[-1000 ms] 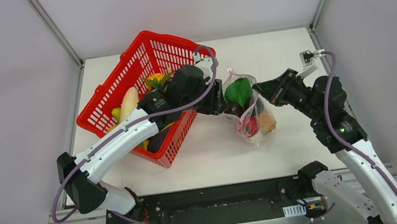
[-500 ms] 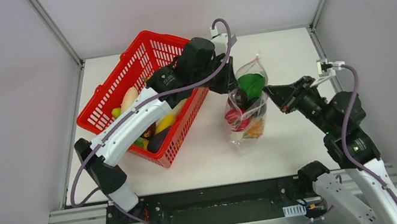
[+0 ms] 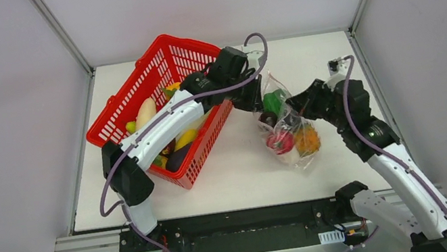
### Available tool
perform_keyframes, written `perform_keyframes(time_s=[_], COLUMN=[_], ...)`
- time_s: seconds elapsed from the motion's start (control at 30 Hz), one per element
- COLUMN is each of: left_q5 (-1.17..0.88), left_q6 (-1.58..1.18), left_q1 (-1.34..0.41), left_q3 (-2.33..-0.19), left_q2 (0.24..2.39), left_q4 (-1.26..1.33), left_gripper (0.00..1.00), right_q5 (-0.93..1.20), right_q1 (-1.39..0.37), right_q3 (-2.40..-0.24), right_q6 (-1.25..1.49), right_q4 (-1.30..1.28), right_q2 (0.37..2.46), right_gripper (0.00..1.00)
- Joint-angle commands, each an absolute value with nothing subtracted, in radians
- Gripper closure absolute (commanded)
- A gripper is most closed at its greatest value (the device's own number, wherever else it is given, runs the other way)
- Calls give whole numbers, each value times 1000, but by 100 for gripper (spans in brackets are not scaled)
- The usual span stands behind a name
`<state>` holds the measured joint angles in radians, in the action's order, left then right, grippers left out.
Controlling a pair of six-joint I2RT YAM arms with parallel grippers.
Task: Place the food in the zip-top bag and seal the zipper
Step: Adjust the zipper food storage bag at the center of the board, then adjust the fake vegetable in the bin.
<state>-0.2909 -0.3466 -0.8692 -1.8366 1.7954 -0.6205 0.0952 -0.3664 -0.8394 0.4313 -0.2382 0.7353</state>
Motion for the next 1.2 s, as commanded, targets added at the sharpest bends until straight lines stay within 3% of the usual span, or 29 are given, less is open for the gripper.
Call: perform_keyframes(time_s=[0.0,0.2,0.33,0.5,0.7,0.9,1.07,1.17], left_q5=[-369,-361,-356,-355,-298,-249,-179,-140], left_q6=[-370,-343,-361,-361,-331,-316,-288,-285], left_q1=[-832,-841,-831,-832,-826,-816,-813,-802], left_q3=[-1886,-1904,-1856,-1859,-1843,-1826,-1758,-1713], left_q2=[1760,1680,1705,1729,1689,1649,1569,1515], left_q4=[-535,-551,-532,-536,-560,-594,-588,-584], left_gripper=[100,100,100,100,99,53,26,15], right_q5=[202,237,125,189,155,185,189,197], right_q1=[-368,-368,-367,-368,-368,-367,-367,-369], right_q3=[-920,-924,-846,-802,-857,-847,-840,-825], right_q6=[449,408,440,493,449,475,494,506], right_q4=[-159,-50,-106,-6,-83,-75,-55,-37], right_q2=[682,573,608,590,622,638,643,645], right_gripper=[100,100,100,100,100,100,100,100])
